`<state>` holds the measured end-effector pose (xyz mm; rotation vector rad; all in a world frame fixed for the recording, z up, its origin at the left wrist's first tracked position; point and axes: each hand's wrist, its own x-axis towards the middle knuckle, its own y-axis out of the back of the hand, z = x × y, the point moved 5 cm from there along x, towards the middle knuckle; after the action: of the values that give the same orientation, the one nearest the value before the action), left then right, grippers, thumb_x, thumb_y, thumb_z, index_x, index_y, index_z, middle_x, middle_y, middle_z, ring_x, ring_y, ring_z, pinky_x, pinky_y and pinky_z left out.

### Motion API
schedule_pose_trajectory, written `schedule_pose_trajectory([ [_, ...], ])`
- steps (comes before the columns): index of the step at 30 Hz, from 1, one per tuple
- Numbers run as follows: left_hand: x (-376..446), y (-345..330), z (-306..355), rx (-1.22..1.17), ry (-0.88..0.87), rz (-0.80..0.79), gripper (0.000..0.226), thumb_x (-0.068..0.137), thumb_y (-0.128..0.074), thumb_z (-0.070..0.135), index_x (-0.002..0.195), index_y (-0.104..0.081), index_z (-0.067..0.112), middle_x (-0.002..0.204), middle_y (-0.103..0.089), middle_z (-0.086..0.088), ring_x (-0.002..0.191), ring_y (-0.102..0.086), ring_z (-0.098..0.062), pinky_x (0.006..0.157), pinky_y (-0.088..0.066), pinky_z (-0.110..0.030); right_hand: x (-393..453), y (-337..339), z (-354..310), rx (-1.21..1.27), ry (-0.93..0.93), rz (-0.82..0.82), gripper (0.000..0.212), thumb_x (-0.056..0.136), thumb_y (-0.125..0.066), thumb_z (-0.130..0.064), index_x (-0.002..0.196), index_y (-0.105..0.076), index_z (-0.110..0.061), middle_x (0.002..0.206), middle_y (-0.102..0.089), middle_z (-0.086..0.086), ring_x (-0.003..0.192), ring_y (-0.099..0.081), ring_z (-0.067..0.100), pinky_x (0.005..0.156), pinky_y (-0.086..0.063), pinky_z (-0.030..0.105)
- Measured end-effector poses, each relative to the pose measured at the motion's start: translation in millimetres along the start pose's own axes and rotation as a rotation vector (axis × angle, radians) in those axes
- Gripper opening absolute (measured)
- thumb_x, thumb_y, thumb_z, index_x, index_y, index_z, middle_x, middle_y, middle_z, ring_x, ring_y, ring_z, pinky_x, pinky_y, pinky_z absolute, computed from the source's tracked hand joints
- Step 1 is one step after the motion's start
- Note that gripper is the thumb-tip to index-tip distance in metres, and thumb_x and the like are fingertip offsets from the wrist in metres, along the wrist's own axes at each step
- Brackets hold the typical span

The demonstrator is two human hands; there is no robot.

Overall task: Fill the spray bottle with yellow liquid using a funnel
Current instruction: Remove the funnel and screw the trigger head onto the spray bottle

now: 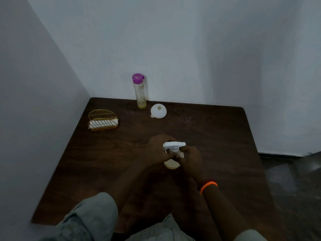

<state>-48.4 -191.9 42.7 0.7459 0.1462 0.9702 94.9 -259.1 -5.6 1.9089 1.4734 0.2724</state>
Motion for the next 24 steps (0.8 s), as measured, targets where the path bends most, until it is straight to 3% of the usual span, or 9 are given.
schedule_pose_trajectory([
  [2,1.3,-0.2,-2.3,0.009,0.042,0.022,0.044,0.065,-0.09,0.036,0.1,-0.072,0.015,0.095,-0.073,0.002,0.086,-0.065,-0.008,0.08,-0.05,-0.018,1.1,0.6,0.5,0.017,0.003,-0.028,0.026,0.079,-0.081,-0.015,0.101,-0.074,-0.002,0.088,-0.059,-0.004,0.076,-0.054,0.005,0.062,-0.038,0.001],
  [4,2.2,-0.5,-0.2,-0.009,0.044,0.007,0.043,0.067,-0.089,0.028,0.104,-0.072,0.016,0.1,-0.073,0.004,0.09,-0.066,-0.008,0.083,-0.053,-0.025,0.8,1.7,1.0,0.025,0.002,-0.025,0.027,0.079,-0.082,-0.016,0.101,-0.074,-0.002,0.087,-0.057,-0.005,0.077,-0.054,0.006,0.062,-0.039,0.004],
  [8,-0.1,-2.0,3.7,-0.048,-0.006,-0.049,0.041,0.069,-0.082,0.013,0.108,-0.071,0.017,0.102,-0.073,0.006,0.092,-0.066,-0.003,0.082,-0.051,-0.014,-0.3,-3.5,2.1,0.014,-0.012,-0.006,0.041,0.073,-0.085,-0.031,0.106,-0.073,-0.009,0.106,-0.069,0.004,0.099,-0.063,0.018,0.069,-0.038,0.017],
  [12,-0.6,-2.5,-2.9,-0.036,0.06,-0.001,0.052,0.064,-0.09,0.032,0.11,-0.07,0.018,0.105,-0.071,0.006,0.094,-0.064,-0.004,0.083,-0.047,-0.012,0.8,-0.1,0.2,-0.018,0.008,-0.036,0.03,0.079,-0.081,-0.02,0.106,-0.074,-0.008,0.092,-0.063,-0.004,0.083,-0.058,0.006,0.062,-0.04,0.006],
  [17,1.0,-3.4,-2.1,-0.04,0.074,-0.037,0.051,0.07,-0.085,0.022,0.118,-0.067,0.018,0.112,-0.071,0.006,0.099,-0.065,-0.004,0.085,-0.05,-0.015,-0.3,-2.7,0.4,0.018,-0.013,-0.011,0.042,0.077,-0.083,-0.027,0.113,-0.071,-0.008,0.105,-0.06,-0.002,0.099,-0.053,0.01,0.079,-0.036,0.022],
  [20,-2.2,-3.5,0.3,-0.047,0.049,-0.056,0.05,0.072,-0.082,0.017,0.12,-0.066,0.017,0.113,-0.07,0.006,0.101,-0.066,-0.005,0.087,-0.051,-0.016,1.7,-4.9,4.5,0.013,-0.039,0.01,0.045,0.074,-0.085,-0.028,0.111,-0.071,-0.008,0.109,-0.065,0.003,0.102,-0.059,0.016,0.076,-0.036,0.019],
  [22,-2.6,-2.6,-1.6,-0.053,0.068,-0.033,0.057,0.069,-0.087,0.024,0.121,-0.066,0.016,0.116,-0.069,0.005,0.104,-0.064,-0.006,0.09,-0.05,-0.017,1.6,-5.6,4.5,-0.015,-0.034,0.002,0.042,0.075,-0.084,-0.029,0.11,-0.071,-0.01,0.108,-0.066,0.002,0.103,-0.061,0.017,0.07,-0.035,0.011],
  [24,-2.2,-2.3,-3.7,-0.046,0.103,-0.013,0.063,0.064,-0.091,0.028,0.121,-0.066,0.015,0.118,-0.068,0.004,0.104,-0.063,-0.005,0.088,-0.044,-0.007,2.2,-6.3,3.7,-0.021,-0.021,-0.014,0.039,0.077,-0.082,-0.032,0.109,-0.073,-0.014,0.109,-0.069,0.002,0.101,-0.063,0.017,0.068,-0.035,0.01],
])
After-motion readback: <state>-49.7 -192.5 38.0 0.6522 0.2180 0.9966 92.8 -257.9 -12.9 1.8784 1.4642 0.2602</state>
